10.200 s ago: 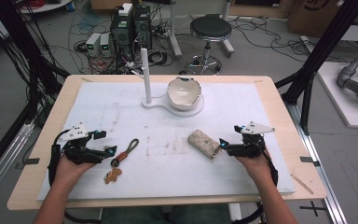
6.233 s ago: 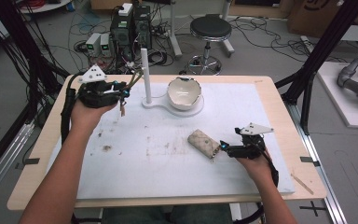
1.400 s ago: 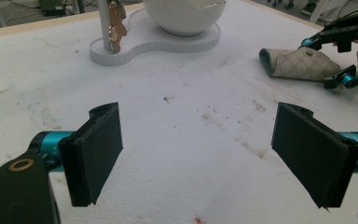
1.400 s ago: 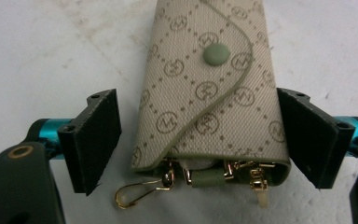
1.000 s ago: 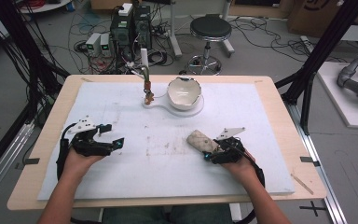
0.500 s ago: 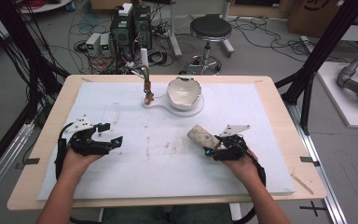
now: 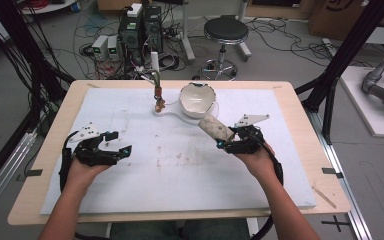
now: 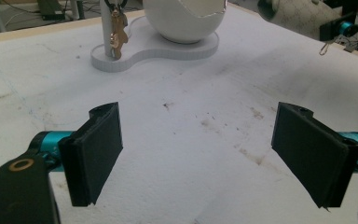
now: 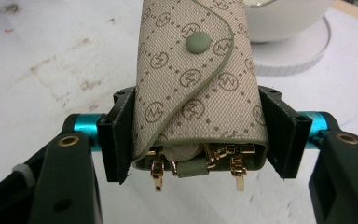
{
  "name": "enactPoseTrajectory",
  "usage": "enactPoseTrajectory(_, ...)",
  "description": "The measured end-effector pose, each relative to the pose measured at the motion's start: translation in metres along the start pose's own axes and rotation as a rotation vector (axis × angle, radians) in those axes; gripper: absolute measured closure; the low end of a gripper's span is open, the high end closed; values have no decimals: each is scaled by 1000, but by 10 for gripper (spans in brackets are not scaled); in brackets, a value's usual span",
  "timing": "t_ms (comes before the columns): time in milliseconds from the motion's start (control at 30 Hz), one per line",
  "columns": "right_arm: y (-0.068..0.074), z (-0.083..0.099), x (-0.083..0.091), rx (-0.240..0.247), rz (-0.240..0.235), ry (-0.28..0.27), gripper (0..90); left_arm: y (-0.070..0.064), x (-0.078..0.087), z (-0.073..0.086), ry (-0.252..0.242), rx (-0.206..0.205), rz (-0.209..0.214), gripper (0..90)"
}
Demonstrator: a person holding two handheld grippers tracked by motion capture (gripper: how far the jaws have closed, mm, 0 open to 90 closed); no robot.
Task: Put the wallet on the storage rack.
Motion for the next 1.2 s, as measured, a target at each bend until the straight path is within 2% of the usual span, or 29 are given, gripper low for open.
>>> enactPoseTrajectory(67, -1, -4, -1, 1, 2, 0, 360, 0, 0, 0, 0, 0, -2, 162)
enactPoseTrajectory(467, -12, -57, -13, 22, 26, 0, 359, 1, -1, 0, -4, 8, 5, 162)
enactPoseTrajectory(700, -17, -73, -26, 20, 41, 18, 359, 1, 1, -1, -11, 7, 10, 163)
enactPoseTrajectory(800, -17, -80, -34, 36, 48, 37, 359, 2, 2, -1, -19, 14, 6, 163)
enactPoseTrajectory(900, -17, -86, -40, 42, 48, 33, 359, 1, 2, -1, -25, 15, 11, 162)
enactPoseTrajectory(1100, -21, -94, -56, 55, 69, 78, 358, -2, -1, -2, -20, 12, 24, 163)
enactPoseTrajectory(1200, -23, -98, -62, 52, 75, 72, 358, -2, -2, -2, -20, 12, 24, 163)
Point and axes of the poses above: each handheld gripper's, and its own axes: x roughly backward along the jaws, z roughly out of its underside, y roughly to its left, the point moved 1 cm from there along -x, roughly forward along the jaws, and after that the axes turned 11 degrees about z, right-handed, at the moved point
